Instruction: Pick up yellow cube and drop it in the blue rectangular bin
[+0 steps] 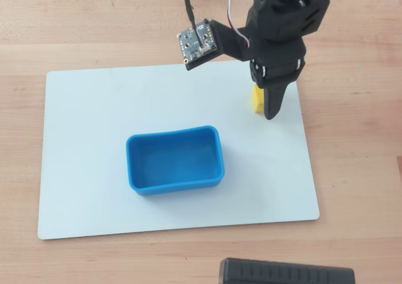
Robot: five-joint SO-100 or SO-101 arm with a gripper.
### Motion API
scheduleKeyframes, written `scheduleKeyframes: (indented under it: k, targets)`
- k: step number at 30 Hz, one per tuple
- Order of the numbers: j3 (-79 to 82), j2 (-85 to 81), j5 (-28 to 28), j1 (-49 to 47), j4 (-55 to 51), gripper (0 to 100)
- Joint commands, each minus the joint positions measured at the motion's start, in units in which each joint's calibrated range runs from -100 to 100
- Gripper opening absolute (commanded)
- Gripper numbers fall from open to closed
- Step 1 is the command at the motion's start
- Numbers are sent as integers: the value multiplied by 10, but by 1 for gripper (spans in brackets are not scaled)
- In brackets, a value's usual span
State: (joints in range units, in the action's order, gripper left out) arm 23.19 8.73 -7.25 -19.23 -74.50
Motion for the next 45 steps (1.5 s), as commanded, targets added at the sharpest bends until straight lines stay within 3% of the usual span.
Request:
scheduleKeyframes:
  k: [1, 17, 29, 45]
  targets:
    - [-86, 7, -6, -11, 17, 26]
    - [-91, 26, -6, -17, 32, 5]
    - [-132, -75, 0, 4, -10, 4]
    - [-449, -7, 21, 67, -186, 3]
